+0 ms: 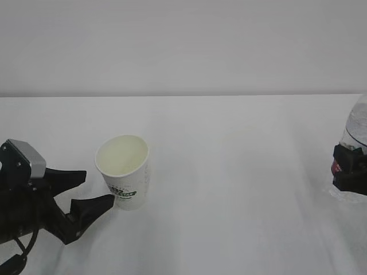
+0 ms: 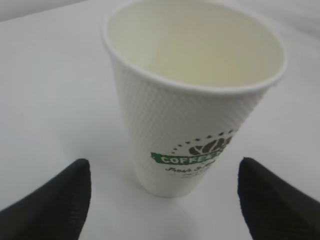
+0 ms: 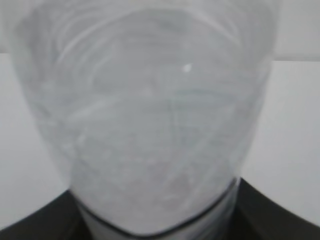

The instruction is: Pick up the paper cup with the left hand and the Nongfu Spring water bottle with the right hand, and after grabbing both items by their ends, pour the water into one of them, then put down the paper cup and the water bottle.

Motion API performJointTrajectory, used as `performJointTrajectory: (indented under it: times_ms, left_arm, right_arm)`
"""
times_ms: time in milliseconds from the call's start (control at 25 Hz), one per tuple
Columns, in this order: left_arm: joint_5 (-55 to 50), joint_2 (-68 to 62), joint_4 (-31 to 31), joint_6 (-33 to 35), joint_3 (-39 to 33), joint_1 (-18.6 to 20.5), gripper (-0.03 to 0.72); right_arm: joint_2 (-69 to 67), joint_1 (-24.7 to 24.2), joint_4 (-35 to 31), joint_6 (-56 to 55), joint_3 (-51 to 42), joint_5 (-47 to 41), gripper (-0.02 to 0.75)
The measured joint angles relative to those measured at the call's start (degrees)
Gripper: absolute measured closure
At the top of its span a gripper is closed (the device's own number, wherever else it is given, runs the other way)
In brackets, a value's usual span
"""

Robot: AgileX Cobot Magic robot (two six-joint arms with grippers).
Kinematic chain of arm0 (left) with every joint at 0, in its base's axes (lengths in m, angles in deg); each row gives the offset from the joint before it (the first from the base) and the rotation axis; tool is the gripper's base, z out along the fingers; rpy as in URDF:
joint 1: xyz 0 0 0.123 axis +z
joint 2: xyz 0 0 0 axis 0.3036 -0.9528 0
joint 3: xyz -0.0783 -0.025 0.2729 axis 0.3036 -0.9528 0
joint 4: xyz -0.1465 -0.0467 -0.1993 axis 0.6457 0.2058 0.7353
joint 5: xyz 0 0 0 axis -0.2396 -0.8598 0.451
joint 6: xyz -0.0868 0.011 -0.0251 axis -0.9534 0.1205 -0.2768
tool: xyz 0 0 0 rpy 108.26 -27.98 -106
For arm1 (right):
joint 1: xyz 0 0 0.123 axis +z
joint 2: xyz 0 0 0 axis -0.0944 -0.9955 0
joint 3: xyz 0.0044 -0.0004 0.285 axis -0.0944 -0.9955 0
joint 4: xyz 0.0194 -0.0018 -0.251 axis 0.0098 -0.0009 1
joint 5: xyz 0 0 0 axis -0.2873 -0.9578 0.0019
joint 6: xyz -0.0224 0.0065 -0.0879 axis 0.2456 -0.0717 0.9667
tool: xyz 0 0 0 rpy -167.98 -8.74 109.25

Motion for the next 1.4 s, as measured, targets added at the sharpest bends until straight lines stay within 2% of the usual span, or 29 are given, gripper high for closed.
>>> performJointTrajectory:
  times_ms: [600,880,1400]
  left_arm:
    - [0.1,-0.3,-2.3,0.1,3.3,0.0,-0.004]
    - [0.1,-5.1,-5.1,0.1,4.3,0.0,-0.004]
    - [0.1,-9.4,-6.8,0.3,8.2,0.0,-0.004]
  right_arm:
    - [0.0,0.0,0.0,0.0,0.1,0.0,0.338]
    - [0.0,0.0,0.0,0.0,0.1,0.0,0.339]
    - [0.0,0.0,0.0,0.0,0.1,0.0,0.339]
